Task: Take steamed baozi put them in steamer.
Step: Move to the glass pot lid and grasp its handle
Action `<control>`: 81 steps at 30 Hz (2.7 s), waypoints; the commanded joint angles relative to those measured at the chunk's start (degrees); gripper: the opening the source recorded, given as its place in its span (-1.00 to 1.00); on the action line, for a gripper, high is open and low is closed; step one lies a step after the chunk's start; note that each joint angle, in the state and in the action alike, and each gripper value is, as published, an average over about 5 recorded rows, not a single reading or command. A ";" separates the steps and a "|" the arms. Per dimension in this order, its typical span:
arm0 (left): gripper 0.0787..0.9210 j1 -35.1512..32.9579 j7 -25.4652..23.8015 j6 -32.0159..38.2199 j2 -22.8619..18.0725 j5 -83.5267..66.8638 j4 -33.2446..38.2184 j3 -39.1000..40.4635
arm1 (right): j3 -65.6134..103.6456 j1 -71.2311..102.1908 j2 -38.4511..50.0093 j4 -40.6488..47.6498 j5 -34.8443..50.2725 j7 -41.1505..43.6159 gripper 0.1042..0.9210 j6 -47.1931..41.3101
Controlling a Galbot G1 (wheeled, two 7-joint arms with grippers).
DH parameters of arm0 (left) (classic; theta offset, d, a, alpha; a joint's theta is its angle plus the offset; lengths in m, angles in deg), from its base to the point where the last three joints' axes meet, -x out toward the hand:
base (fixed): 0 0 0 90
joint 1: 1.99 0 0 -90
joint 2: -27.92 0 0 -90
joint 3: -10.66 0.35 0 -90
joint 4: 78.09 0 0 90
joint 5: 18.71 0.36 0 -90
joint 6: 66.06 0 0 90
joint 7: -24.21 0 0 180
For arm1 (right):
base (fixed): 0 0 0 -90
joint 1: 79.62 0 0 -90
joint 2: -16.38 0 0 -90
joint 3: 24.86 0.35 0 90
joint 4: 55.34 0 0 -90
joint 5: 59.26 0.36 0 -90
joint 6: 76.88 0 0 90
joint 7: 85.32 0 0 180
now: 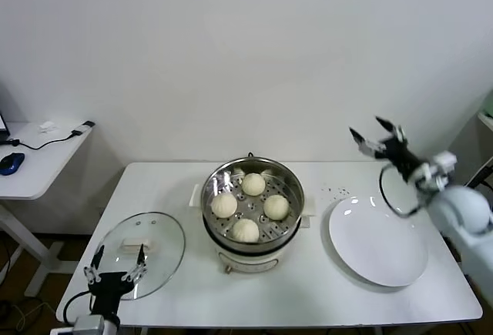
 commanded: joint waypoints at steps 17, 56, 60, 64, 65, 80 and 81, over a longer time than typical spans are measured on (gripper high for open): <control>0.77 -0.87 18.65 17.50 8.22 73.56 -18.40 -0.76 | 14.88 34.33 -28.84 0.32 -13.75 -3.37 0.76 18.25; 0.77 21.88 11.13 -4.15 5.04 78.56 -34.41 3.07 | 16.63 39.73 -33.52 -7.35 -16.68 -5.81 0.76 15.77; 0.77 22.77 11.03 -4.80 5.14 78.94 -35.97 3.04 | 16.48 39.86 -33.83 -6.82 -17.10 -5.77 0.76 16.08; 0.73 22.66 11.06 -4.44 5.24 79.54 -37.44 2.98 | 16.37 39.87 -34.00 -6.32 -17.13 -5.71 0.76 16.24; 0.68 22.59 11.07 -4.39 5.22 79.66 -37.72 2.98 | 16.30 39.85 -34.06 -6.22 -17.13 -5.70 0.76 16.23; -0.33 23.45 12.68 -3.17 3.77 80.11 -40.64 2.44 | 15.56 39.08 -35.13 -5.59 -17.98 -5.65 0.76 15.89; -0.39 23.44 12.85 -3.05 3.71 80.01 -40.59 2.40 | 15.56 39.08 -35.12 -5.58 -17.94 -5.66 0.76 15.86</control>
